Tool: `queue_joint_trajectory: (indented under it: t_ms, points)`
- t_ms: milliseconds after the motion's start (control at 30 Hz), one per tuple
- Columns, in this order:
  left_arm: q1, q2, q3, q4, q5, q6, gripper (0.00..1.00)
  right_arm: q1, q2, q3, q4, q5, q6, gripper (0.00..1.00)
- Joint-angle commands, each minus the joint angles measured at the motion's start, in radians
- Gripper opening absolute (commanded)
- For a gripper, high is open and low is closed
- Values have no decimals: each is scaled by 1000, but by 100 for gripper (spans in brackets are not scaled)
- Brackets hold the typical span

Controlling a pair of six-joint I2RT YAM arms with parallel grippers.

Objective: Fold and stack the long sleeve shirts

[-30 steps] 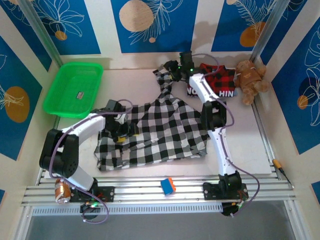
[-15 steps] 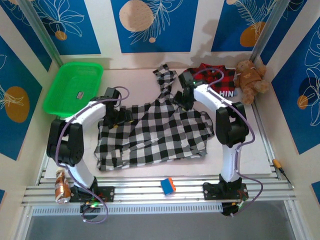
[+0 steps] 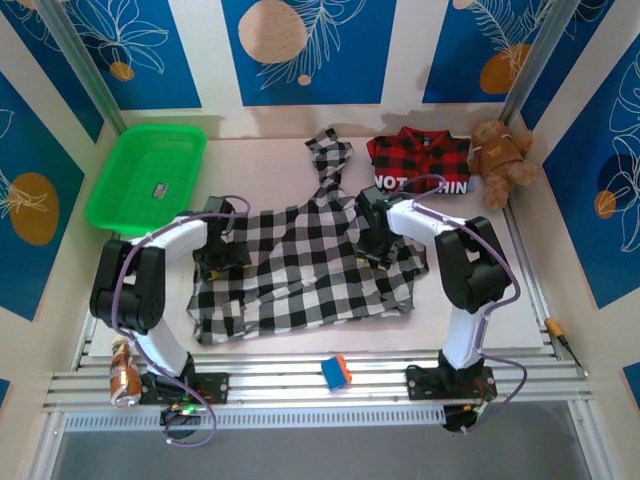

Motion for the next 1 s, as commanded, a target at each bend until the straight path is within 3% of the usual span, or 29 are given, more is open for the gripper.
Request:
queue_joint_trajectory:
  t_ms: [0, 233, 300, 467, 800, 967]
  points:
    - [16, -39, 5, -41, -38, -19, 80, 30, -52, -35, -68, 1, 24, 45]
    - [-51, -25, 266, 75, 120, 26, 84, 28, -130, -41, -118, -26, -21, 45]
    - [-77, 35, 361, 160, 238, 55, 89, 20, -153, -31, -104, -30, -42, 49]
    - [-158, 241, 632, 200, 352, 141, 89, -29, -151, 65, -99, -60, -142, 61]
    - [-237, 626, 1076, 103, 351, 166, 87, -169, -99, 168, 8, -171, -195, 66]
    - [-259, 792, 1323, -21, 280, 209, 86, -204, -49, 201, 54, -207, -197, 65]
